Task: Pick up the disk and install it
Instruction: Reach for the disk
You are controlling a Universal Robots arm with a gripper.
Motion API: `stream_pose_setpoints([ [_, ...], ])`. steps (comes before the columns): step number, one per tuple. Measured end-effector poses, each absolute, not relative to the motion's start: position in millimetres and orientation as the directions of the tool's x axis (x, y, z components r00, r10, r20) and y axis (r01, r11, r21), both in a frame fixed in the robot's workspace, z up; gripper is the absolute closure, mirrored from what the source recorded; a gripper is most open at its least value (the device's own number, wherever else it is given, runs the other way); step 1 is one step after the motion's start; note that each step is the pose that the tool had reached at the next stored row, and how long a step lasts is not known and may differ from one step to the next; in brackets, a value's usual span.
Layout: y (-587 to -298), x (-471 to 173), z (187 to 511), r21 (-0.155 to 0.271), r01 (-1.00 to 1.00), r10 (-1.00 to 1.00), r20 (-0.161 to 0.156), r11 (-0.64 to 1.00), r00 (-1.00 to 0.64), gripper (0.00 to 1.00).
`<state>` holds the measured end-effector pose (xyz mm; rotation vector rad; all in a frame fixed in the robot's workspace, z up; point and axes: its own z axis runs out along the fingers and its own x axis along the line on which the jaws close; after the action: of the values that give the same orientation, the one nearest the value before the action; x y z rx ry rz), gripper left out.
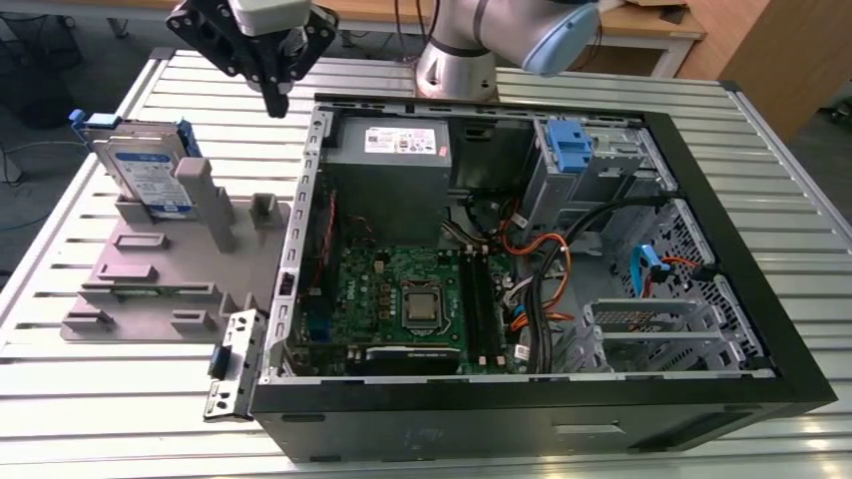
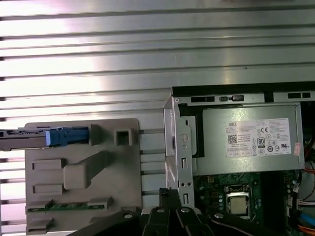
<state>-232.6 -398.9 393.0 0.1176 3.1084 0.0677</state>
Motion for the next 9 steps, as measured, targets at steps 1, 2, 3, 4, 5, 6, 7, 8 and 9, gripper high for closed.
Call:
stream_pose_setpoints([
  [1,-399,-235,393,0.045,0.075,0.076,-0.029,0.996,-0.997,0.89],
  [2,-399,-238,393,0.045,0.075,0.076,-0.029,0.996,-0.997,0.89],
  [3,-399,-241,393,0.045,0.075,0.076,-0.029,0.996,-0.997,0.89],
  [4,-399,-244,393,0.045,0.075,0.076,-0.030,0.996,-0.997,0.89],
  [5,-399,-246,393,0.045,0.075,0.076,-0.030,0.996,-0.997,0.89],
  [6,-399,-250,393,0.045,0.075,0.076,-0.030,0.996,-0.997,0.89],
  [7,-399,-252,393,0.045,0.075,0.076,-0.031,0.996,-0.997,0.89],
  [8,-399,-255,393,0.045,0.075,0.076,-0.031,0.996,-0.997,0.89],
  [9,-399,-257,393,0.045,0.075,0.076,-0.031,0.996,-0.997,0.89],
])
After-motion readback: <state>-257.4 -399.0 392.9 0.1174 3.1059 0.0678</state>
